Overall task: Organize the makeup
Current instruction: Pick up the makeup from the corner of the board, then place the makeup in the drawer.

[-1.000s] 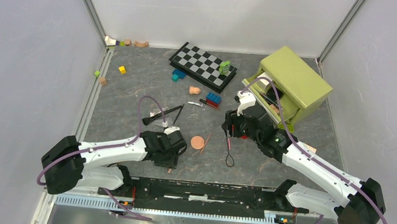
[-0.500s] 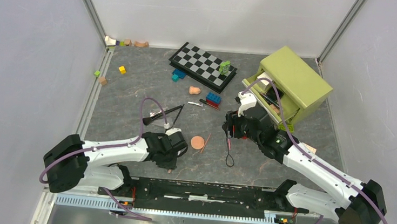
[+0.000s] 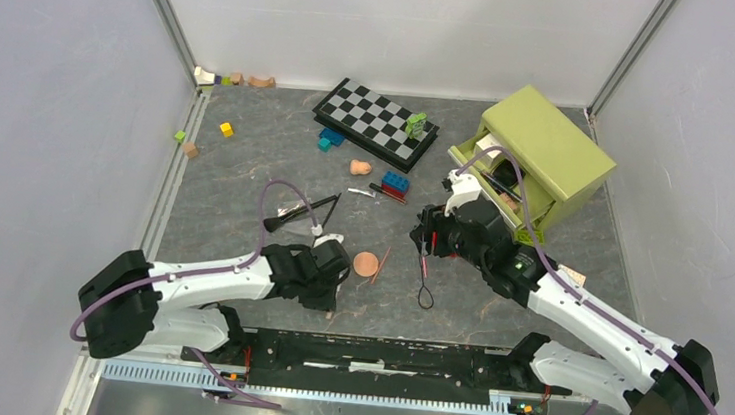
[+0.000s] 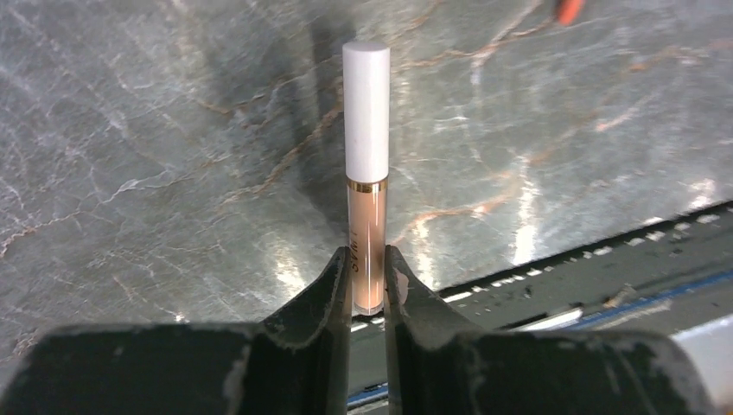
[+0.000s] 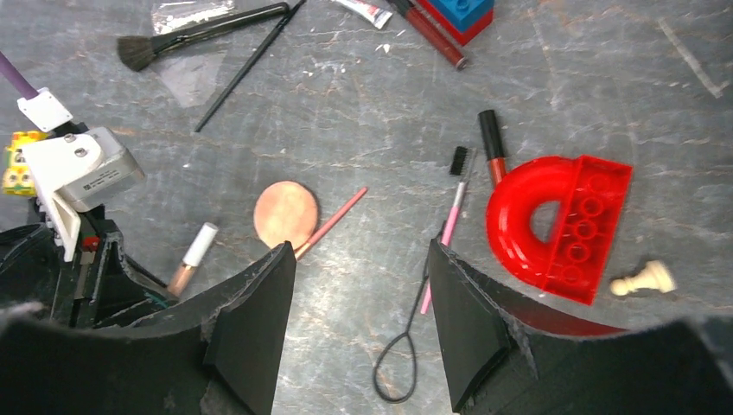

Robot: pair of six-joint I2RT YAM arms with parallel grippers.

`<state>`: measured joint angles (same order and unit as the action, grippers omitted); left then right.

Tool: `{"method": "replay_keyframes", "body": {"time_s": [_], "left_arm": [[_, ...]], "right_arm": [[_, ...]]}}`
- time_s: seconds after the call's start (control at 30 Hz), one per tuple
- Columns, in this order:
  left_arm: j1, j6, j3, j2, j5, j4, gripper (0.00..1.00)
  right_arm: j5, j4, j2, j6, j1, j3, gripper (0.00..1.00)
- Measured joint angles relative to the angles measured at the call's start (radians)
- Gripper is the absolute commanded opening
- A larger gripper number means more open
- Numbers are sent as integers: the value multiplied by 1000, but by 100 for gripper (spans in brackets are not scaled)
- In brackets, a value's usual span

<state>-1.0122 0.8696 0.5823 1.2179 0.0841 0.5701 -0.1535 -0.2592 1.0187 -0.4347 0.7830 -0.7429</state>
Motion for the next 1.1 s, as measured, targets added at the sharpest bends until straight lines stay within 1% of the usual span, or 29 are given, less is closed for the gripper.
{"method": "replay_keyframes", "body": {"time_s": [0.1,0.2,0.37,0.43,0.6,0.8,0.9,1.03,1.1], "left_arm": [[0,-23,22,-39,-8,-8,14],[0,-49,80,-75,-11,-37,13],[0,-75,156,-107,-26,-154,13],[0,-76,167,-108,-39,-204,12],[0,-76,174,-90,-71,-273,12],[-2,-76,175,-65,-106,-292,11],[-3,-76,175,-63,-117,-296,11],[-3,-76,175,-63,-121,-311,11],[-3,-76,175,-63,-121,-318,11]], "right_arm": [[32,21,-8,-59,0,22,65],[117,93,-10,-158,0,75,65],[261,321,-15,-357,6,239,65],[290,381,-13,-414,17,289,65],[311,496,-10,-489,62,327,65],[284,601,-32,-545,79,373,63],[283,612,-32,-557,80,379,59],[283,625,-26,-573,81,379,49],[285,631,-15,-579,81,379,46]]}}
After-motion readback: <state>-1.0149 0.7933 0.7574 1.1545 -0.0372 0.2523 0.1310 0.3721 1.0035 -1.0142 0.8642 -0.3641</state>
